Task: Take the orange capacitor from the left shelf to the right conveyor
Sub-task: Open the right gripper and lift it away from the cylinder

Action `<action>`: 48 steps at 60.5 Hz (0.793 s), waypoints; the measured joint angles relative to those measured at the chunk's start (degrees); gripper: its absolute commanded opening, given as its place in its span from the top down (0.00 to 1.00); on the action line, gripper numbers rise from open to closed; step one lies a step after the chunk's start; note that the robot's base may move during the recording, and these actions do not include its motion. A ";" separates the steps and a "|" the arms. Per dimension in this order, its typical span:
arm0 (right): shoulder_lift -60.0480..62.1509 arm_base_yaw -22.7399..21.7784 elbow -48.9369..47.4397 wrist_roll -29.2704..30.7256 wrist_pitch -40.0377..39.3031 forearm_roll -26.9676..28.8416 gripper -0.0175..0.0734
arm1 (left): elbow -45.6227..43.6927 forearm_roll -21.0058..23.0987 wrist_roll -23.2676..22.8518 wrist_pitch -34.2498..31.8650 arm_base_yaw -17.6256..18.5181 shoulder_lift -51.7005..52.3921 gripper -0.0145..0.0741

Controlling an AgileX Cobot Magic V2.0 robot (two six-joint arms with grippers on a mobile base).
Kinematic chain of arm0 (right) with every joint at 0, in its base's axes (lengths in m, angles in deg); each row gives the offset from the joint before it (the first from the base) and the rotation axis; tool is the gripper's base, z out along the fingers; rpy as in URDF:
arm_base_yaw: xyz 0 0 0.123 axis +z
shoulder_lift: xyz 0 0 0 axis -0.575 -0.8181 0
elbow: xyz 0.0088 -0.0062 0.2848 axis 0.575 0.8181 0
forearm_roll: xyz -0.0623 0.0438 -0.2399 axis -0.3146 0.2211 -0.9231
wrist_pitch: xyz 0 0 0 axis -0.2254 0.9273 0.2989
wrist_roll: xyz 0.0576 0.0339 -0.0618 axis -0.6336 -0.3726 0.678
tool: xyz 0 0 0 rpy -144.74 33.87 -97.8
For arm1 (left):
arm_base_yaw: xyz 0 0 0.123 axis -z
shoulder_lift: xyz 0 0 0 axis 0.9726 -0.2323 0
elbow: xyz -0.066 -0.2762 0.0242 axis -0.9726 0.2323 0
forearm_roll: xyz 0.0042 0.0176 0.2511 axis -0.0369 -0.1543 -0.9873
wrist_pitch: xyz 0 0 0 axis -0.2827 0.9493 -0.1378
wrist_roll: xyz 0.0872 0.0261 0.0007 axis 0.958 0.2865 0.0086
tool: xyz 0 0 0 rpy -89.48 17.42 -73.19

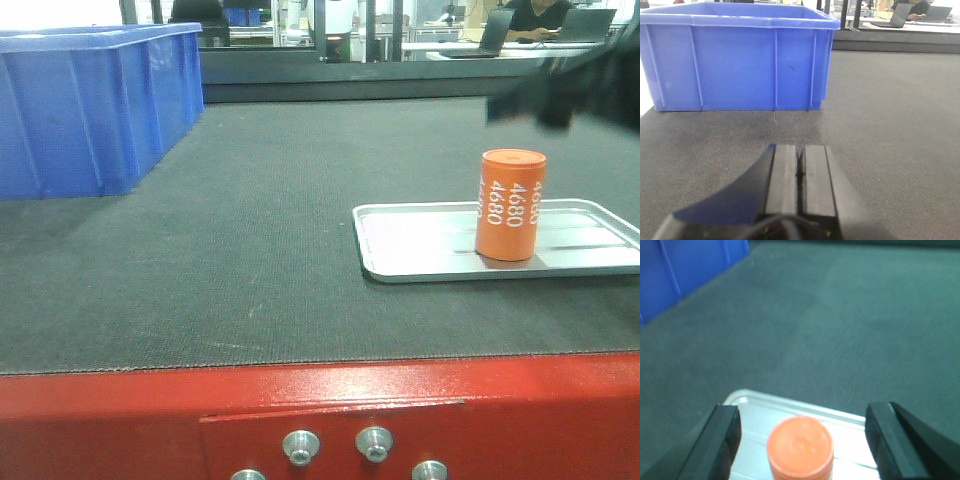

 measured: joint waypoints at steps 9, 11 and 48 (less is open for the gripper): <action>11.74 0.56 -3.70 -3.90 13.55 0.00 0.14 | 0.00 0.00 0.00 0.00 0.00 0.00 0.98; 14.13 0.66 -4.46 -4.27 16.39 0.00 0.14 | 0.00 0.00 0.00 0.00 0.00 0.00 0.98; 44.98 0.79 -7.05 -5.16 46.70 0.00 0.77 | 0.00 0.00 0.00 0.00 0.00 0.00 0.98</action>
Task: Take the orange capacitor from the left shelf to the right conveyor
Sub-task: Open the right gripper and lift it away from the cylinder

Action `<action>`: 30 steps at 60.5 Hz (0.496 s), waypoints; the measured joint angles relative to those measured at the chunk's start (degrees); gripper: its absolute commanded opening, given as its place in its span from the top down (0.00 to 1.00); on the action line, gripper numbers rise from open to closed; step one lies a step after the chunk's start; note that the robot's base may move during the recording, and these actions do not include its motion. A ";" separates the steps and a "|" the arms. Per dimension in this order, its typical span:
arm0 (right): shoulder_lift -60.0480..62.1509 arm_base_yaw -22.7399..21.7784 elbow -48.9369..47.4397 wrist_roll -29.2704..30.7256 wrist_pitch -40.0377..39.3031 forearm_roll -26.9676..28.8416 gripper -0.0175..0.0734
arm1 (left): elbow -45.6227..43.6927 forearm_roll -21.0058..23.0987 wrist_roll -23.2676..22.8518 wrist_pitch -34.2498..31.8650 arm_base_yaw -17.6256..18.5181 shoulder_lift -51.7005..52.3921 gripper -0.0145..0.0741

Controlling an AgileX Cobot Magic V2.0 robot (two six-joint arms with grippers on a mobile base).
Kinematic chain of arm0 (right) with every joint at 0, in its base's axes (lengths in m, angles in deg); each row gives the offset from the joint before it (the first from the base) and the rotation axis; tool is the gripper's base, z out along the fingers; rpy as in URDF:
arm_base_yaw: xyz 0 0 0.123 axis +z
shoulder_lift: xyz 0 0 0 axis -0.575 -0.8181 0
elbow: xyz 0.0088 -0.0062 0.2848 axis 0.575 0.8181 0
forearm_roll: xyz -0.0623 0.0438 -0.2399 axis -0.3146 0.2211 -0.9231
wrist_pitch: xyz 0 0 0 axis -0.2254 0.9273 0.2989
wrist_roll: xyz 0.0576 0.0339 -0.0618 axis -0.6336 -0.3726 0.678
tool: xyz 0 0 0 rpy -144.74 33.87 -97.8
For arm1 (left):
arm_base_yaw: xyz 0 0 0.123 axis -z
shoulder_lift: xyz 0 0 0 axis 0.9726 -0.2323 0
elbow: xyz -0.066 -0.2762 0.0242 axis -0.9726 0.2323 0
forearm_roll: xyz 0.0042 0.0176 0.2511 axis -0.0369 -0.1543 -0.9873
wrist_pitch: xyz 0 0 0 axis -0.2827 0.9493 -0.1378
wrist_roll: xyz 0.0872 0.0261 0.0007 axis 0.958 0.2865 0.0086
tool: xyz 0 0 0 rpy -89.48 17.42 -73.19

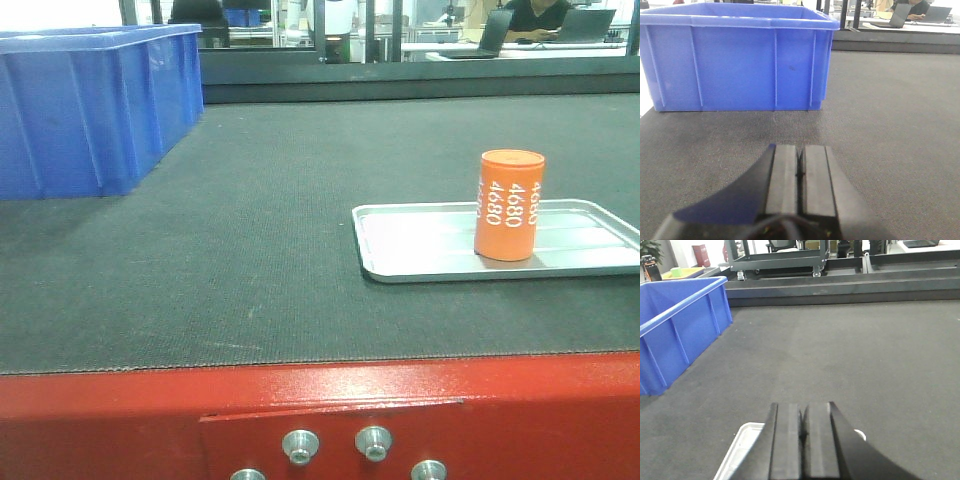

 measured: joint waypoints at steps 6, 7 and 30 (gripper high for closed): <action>0.75 0.00 0.00 0.00 0.88 0.00 0.77 | 0.00 0.00 0.00 0.00 0.00 0.00 0.98; 0.75 0.00 0.00 0.00 0.88 0.00 0.77 | 0.00 0.00 0.00 0.00 0.00 0.00 0.98; 0.75 0.00 0.00 0.00 1.31 0.00 0.77 | 0.00 0.00 0.00 0.00 0.00 0.00 0.98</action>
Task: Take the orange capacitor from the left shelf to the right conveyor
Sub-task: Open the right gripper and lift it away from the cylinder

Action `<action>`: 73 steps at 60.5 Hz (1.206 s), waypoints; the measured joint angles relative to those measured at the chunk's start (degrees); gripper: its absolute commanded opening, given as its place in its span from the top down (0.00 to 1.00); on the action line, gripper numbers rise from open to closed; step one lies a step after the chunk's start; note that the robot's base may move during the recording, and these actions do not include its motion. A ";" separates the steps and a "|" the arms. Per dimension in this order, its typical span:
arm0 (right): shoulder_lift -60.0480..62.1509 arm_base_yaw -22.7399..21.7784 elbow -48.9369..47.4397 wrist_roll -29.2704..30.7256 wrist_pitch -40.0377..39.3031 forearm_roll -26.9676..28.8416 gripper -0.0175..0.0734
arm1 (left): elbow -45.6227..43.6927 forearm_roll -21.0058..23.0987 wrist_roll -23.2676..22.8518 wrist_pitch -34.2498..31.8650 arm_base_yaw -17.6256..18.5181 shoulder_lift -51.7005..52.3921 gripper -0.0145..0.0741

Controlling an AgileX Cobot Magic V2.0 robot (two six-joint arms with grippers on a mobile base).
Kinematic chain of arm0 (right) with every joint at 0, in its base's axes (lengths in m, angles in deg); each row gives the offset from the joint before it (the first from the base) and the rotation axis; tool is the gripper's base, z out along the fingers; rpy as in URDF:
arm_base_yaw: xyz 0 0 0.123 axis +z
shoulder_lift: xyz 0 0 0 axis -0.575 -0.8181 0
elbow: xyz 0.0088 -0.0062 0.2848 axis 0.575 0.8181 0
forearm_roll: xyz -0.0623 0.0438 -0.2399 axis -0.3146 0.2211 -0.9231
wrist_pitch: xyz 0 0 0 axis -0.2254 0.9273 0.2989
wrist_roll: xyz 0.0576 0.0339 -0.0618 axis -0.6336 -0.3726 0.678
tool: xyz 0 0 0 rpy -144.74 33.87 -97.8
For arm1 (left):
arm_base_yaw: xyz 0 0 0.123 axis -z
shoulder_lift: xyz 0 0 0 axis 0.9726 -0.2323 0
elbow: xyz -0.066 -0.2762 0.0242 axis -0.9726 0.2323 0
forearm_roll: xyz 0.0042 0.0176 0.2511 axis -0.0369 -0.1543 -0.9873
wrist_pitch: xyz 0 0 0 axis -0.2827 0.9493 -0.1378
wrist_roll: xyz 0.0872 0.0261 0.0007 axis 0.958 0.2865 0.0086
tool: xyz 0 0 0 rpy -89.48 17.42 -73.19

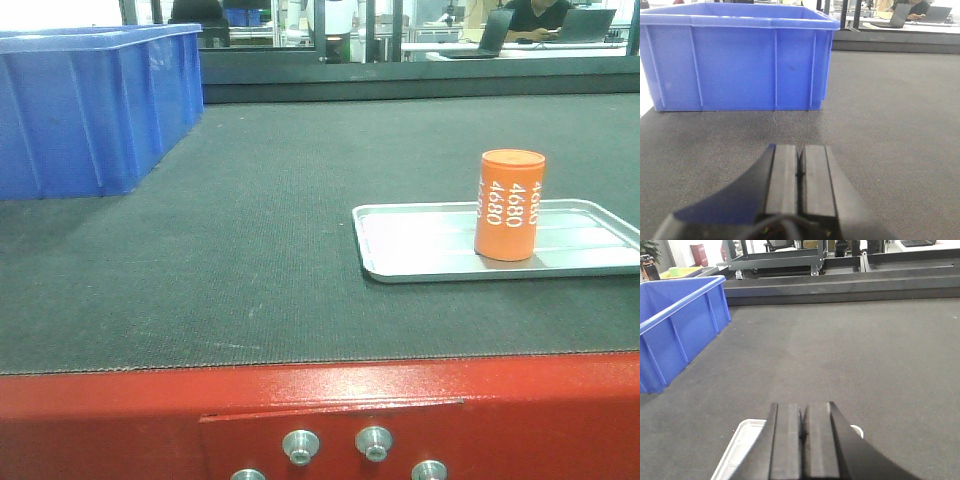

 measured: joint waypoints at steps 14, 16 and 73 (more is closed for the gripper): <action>3.96 -3.25 7.81 2.92 -4.26 2.42 0.77 | 0.00 0.00 0.00 0.00 0.00 0.00 0.98; 5.47 -4.70 9.90 4.69 -4.99 3.98 0.77 | 0.00 0.00 0.00 0.00 0.00 0.00 0.98; 29.36 -18.57 37.05 16.11 -14.12 10.94 0.77 | 0.00 0.00 0.00 0.00 0.00 0.00 0.98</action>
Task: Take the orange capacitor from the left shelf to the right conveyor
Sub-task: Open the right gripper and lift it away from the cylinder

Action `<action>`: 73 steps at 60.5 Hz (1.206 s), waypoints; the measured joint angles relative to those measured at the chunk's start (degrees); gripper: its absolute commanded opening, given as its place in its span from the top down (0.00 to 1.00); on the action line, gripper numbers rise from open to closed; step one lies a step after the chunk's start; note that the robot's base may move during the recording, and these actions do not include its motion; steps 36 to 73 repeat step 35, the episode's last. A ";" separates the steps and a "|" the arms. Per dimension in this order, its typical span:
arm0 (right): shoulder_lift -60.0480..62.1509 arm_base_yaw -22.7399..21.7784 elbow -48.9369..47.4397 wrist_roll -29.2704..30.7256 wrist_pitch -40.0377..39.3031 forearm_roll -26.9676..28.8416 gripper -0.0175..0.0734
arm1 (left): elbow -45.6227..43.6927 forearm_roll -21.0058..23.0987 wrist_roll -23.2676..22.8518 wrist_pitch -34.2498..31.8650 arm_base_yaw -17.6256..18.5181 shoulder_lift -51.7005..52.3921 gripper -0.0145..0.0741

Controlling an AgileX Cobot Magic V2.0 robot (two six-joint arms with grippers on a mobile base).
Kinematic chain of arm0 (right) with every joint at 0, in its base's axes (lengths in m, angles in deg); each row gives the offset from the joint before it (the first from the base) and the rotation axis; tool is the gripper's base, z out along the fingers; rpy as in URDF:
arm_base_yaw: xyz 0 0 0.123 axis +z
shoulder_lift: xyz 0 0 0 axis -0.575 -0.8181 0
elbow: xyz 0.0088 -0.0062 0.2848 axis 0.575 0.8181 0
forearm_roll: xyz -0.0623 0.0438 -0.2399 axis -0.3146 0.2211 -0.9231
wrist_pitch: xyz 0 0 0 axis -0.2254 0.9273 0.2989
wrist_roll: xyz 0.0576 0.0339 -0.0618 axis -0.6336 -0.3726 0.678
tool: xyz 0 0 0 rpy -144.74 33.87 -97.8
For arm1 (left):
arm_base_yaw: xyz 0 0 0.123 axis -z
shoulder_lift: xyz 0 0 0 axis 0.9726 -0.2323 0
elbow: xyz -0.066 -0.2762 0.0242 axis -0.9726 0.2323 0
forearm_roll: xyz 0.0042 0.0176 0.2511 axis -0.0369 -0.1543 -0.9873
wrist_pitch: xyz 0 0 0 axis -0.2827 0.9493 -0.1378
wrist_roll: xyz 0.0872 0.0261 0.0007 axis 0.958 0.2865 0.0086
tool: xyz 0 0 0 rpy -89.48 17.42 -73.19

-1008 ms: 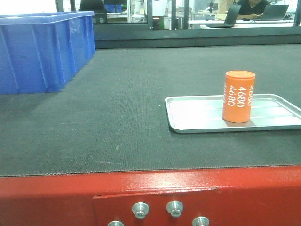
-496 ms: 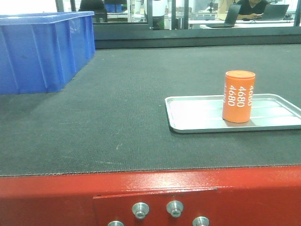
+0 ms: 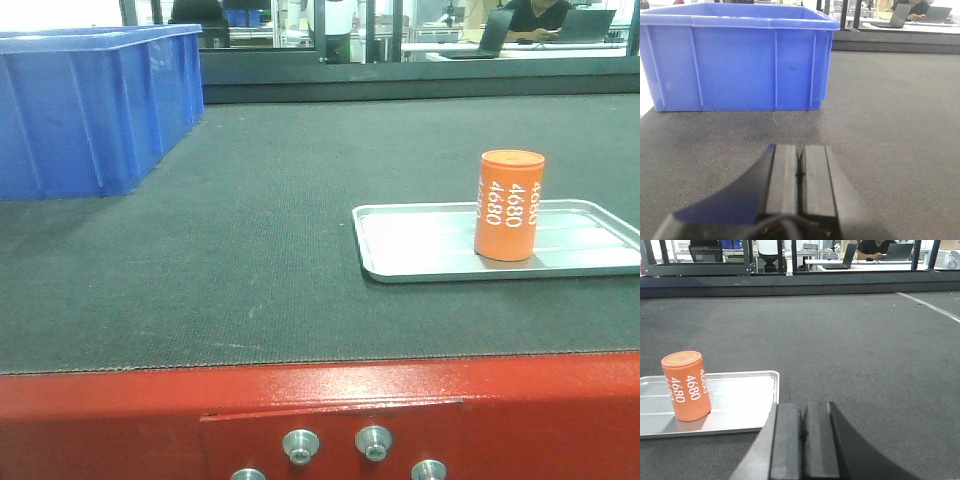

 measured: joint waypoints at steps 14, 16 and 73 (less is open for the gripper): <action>0.00 0.00 0.00 0.00 0.00 0.00 0.77 | 0.00 0.00 0.00 0.00 0.00 0.00 0.98; 0.00 0.00 0.00 0.00 0.00 0.00 0.77 | 0.00 0.00 0.00 0.00 0.00 0.00 0.98; 0.00 0.00 0.00 0.00 0.00 0.00 0.77 | 0.00 0.00 0.00 0.00 0.00 0.00 0.98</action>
